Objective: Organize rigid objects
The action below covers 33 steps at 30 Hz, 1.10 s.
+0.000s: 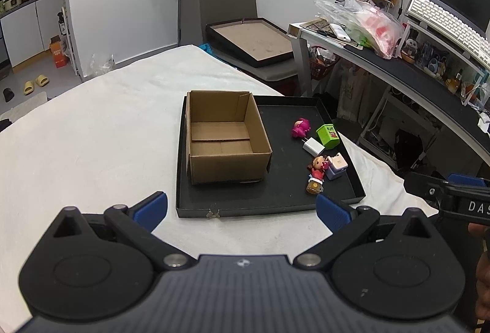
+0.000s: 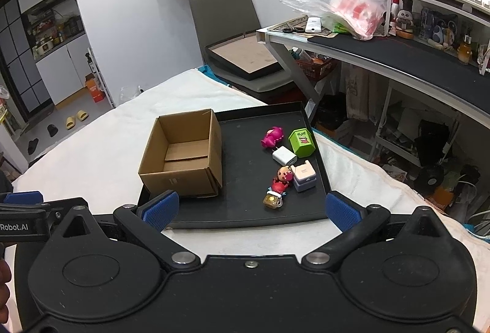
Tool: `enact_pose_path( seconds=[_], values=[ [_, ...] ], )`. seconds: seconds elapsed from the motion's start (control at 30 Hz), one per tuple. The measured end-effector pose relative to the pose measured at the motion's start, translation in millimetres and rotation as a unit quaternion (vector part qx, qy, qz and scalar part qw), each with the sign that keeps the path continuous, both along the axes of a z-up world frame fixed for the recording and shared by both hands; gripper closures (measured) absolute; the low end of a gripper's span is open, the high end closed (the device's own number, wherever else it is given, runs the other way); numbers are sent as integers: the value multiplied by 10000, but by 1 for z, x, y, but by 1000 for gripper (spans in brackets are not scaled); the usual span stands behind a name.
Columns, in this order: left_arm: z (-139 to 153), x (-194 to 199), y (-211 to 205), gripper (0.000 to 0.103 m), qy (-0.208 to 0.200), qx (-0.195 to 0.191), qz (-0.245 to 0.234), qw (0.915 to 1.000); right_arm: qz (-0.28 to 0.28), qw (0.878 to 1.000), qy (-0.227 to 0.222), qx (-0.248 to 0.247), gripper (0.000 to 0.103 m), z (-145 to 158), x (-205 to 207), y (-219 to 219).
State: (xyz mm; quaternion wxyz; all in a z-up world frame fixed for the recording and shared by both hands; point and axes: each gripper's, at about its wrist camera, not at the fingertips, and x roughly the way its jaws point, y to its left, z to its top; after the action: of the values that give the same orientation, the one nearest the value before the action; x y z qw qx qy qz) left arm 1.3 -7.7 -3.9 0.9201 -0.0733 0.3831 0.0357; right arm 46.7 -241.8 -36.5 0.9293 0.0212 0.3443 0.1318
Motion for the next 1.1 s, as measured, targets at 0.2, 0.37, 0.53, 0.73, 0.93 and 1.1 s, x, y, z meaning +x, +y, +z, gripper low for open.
enact_pose_path(
  seconds=[0.2, 0.37, 0.53, 0.73, 0.93, 1.1],
  values=[
    [0, -2, -3, 0, -6, 13, 2, 10000, 1, 10000, 3, 3, 0, 0, 0, -1],
    [1, -3, -2, 0, -24, -8, 27, 10000, -15, 10000, 1, -4, 0, -1, 0, -1],
    [1, -3, -2, 0, -13, -19, 22, 10000, -9, 10000, 5, -8, 0, -1, 0, 0],
    [1, -3, -2, 0, -20, -11, 30, 10000, -5, 10000, 0, -1, 0, -1, 0, 0],
    [1, -3, -2, 0, -18, -15, 28, 10000, -5, 10000, 7, -6, 0, -1, 0, 0],
    [1, -2, -3, 0, -14, -18, 31, 10000, -7, 10000, 4, -7, 0, 0, 1, 0]
  ],
)
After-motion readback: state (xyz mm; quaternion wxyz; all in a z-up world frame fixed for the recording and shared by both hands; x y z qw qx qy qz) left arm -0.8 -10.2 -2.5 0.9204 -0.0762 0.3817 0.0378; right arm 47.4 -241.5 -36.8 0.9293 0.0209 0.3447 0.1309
